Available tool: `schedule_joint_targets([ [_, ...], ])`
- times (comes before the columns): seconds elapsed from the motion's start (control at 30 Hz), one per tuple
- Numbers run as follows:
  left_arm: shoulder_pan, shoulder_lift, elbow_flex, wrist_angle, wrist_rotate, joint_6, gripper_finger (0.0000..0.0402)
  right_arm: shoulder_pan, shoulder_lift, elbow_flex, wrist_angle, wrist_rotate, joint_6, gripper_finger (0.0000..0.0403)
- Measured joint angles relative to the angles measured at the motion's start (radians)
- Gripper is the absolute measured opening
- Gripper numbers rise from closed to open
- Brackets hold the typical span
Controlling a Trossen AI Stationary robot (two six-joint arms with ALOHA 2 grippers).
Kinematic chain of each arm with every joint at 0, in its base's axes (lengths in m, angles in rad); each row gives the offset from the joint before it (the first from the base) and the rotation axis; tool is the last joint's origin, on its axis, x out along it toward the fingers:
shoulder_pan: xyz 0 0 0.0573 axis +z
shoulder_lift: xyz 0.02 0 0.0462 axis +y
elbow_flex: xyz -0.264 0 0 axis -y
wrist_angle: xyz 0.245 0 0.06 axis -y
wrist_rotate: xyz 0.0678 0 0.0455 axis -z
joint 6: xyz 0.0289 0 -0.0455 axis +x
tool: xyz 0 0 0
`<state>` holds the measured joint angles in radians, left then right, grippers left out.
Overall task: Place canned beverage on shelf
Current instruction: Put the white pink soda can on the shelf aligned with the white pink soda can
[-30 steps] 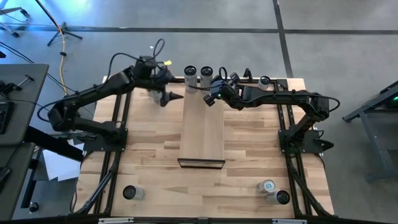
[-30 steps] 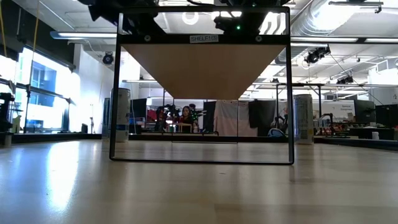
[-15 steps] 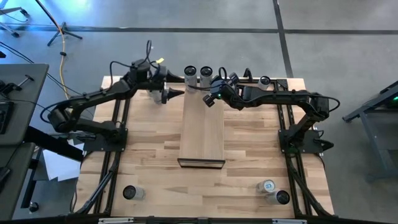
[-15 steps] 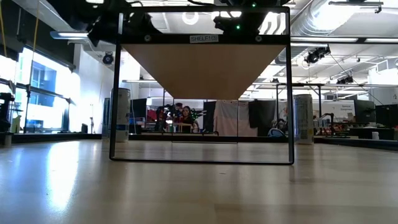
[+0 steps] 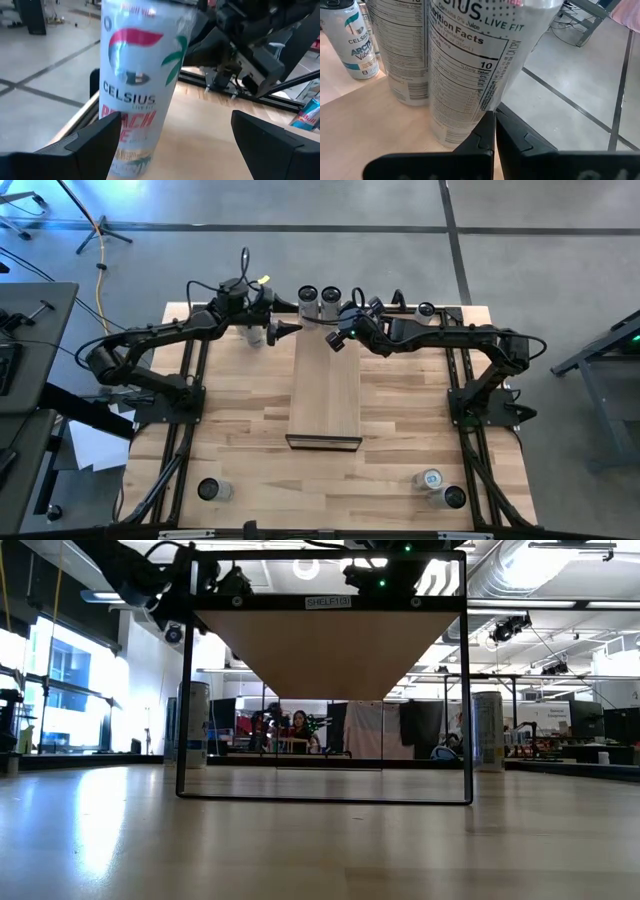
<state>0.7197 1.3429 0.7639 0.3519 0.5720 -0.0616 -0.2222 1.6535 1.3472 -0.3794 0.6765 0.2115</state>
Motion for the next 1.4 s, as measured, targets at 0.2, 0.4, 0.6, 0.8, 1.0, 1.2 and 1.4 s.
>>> schedule_joint_targets([
  [0.2, 0.0, -0.001, 0.0, 0.008, 0.0, -0.003, 0.0347, 0.0, 0.0, 0.0, 0.034, -0.021, -0.002, 0.0],
  [0.4, 0.001, -0.001, 0.0, 0.004, 0.01, -0.005, 0.0347, -0.007, 0.0, 0.0, 0.063, -0.043, -0.003, 0.0],
  [0.6, 0.001, -0.001, 0.0, 0.003, 0.022, -0.013, 0.0347, -0.007, 0.0, 0.0, 0.06, -0.042, -0.01, 0.0],
  [0.8, 0.002, -0.001, 0.0, 0.003, 0.023, -0.013, 0.0347, -0.007, 0.0, 0.0, 0.058, -0.041, -0.023, 0.0],
  [1.0, 0.019, -0.001, 0.0, 0.003, 0.033, -0.015, 0.0347, 0.0, 0.0, 0.0, 0.035, -0.043, -0.063, 0.0],
  [1.2, 0.036, -0.001, 0.0, 0.002, 0.038, -0.024, 0.0347, 0.0, 0.0, 0.0, 0.01, -0.036, -0.064, 0.0],
  [1.4, 0.063, -0.014, 0.0, -0.007, 0.04, -0.025, 0.0347, -0.002, -0.005, 0.0, -0.015, -0.015, -0.108, 0.0],
])
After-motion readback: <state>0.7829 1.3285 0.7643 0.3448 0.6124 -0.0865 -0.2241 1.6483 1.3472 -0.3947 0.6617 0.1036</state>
